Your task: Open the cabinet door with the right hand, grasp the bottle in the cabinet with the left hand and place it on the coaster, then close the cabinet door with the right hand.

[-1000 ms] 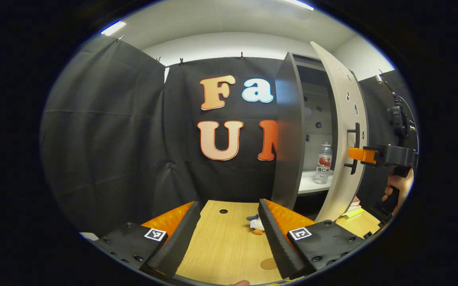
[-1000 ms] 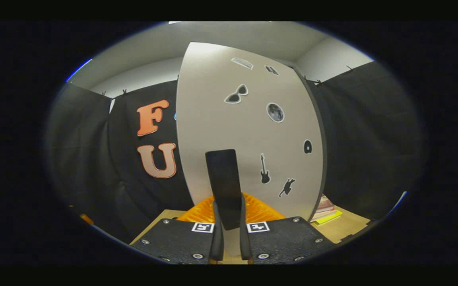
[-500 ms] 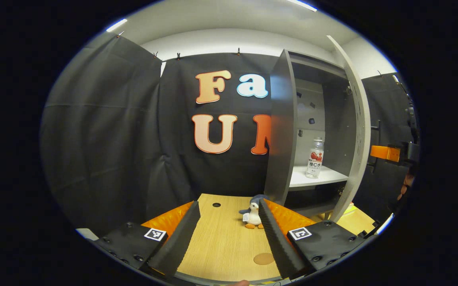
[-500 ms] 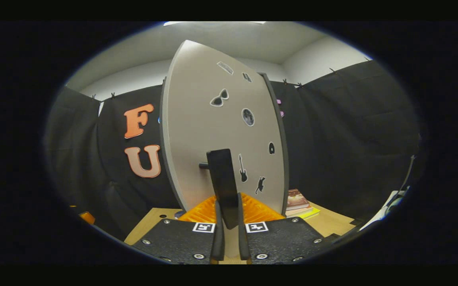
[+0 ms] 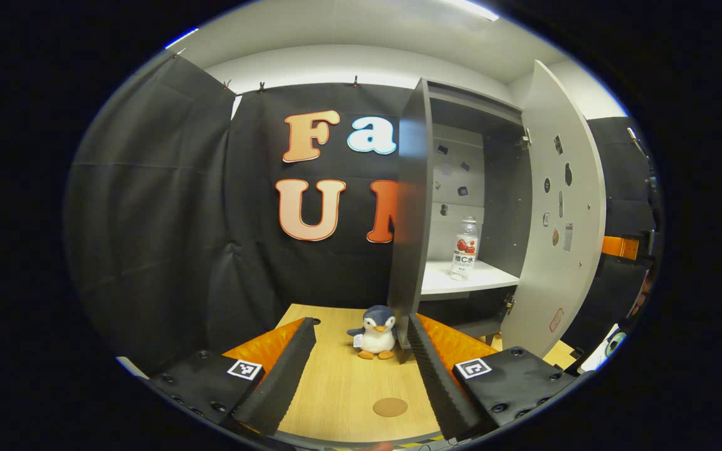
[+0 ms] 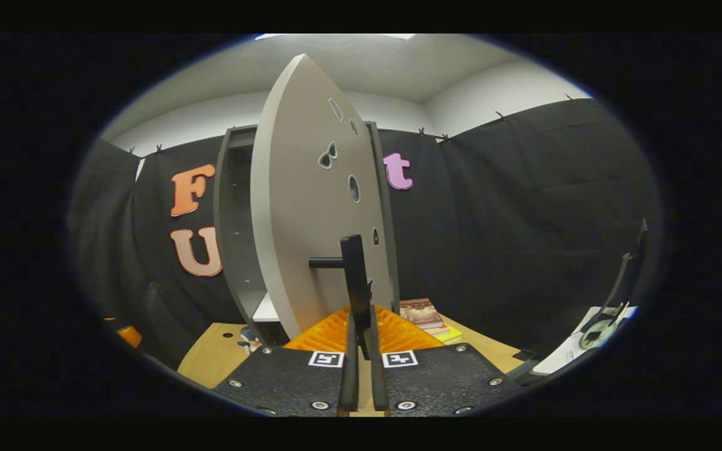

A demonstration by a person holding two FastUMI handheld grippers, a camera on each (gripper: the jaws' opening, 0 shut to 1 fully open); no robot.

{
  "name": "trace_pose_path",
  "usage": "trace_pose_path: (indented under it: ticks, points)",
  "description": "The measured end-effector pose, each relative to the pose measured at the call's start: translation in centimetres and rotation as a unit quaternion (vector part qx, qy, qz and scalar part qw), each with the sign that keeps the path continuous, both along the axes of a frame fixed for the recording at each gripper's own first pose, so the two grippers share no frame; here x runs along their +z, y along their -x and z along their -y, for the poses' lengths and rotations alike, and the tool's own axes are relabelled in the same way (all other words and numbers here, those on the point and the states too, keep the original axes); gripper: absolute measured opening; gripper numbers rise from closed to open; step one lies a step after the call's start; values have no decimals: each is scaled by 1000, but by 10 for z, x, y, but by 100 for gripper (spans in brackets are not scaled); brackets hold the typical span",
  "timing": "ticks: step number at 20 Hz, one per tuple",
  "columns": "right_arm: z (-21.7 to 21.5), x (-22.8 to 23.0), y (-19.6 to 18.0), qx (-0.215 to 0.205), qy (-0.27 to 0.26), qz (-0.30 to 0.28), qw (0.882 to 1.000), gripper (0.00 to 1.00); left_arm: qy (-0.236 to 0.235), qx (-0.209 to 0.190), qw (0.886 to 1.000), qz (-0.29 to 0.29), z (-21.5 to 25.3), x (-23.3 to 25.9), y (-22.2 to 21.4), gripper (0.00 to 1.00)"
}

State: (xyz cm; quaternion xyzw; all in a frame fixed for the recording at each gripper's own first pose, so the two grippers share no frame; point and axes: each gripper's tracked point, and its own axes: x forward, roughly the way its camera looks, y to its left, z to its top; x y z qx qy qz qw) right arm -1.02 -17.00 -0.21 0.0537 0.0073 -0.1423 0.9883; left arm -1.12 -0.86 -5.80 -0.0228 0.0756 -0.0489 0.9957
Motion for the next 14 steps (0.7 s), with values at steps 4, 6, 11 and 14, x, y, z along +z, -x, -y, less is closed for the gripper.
trace_pose_path:
  ticks: [4, 6, 11, 14]
  points:
    - [35, 2, 10, -5, 3, -2, 1000, 6, 12, -7, 1000, -7, 26, -3, -2, 93]
    - [58, -5, 11, -3, 2, -14, 1000, 8, 15, -8, 1000, -12, 40, -6, -4, 96]
    - [104, -5, 20, 42, -5, -5, 999, 3, 15, 0, 1000, -1, 71, 0, -13, 99]
    - [122, -7, 22, 66, -13, -2, 998, 4, 10, 5, 1000, -2, 86, -1, -16, 96]
